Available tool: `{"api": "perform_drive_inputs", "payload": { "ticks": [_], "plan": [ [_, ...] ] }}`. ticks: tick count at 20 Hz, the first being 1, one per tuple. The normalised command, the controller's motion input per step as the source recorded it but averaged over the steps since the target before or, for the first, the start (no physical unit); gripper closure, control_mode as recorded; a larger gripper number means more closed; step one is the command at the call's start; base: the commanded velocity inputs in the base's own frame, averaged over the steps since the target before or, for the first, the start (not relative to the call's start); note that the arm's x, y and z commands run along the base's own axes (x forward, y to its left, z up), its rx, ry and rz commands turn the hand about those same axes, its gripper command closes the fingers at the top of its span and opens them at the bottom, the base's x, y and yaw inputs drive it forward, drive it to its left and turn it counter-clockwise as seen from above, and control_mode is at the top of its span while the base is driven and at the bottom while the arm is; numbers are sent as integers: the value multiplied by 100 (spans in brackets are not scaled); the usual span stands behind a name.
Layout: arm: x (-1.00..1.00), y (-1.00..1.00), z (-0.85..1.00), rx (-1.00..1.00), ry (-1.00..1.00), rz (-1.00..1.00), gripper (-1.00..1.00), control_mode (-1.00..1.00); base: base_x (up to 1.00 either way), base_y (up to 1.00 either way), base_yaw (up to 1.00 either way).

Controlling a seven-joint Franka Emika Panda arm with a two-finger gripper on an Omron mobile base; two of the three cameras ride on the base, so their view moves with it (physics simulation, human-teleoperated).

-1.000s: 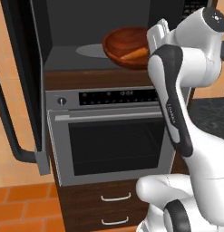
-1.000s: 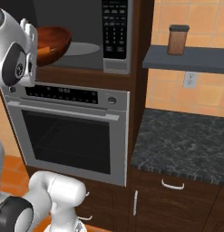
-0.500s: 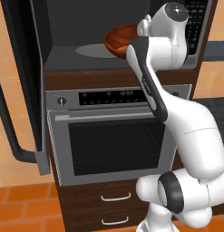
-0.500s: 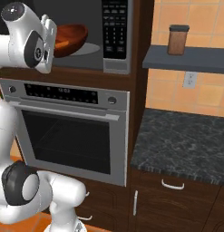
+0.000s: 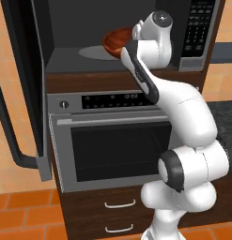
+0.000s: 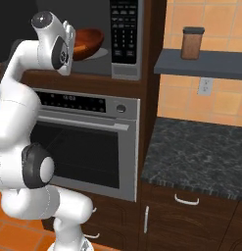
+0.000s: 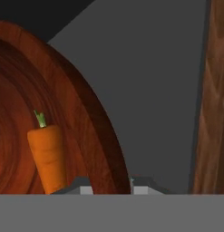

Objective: Pick the carrot from the sink and place it in the bowl. Then pick the bowl and place it in the microwave. Then close the microwave door and press the start button.

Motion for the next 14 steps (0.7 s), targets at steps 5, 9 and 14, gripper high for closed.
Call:
{"api": "perform_drive_inputs", "payload": {
  "ticks": [5,9,14],
  "plan": [
    [80,2,-9,1,5,0,-100,-100,0,0,0],
    [-3,25,-4,0,0,0,-100,-100,0,0,0],
    [-85,39,-17,0,-3,0,-100,-100,0,0,0]
  ]
}}
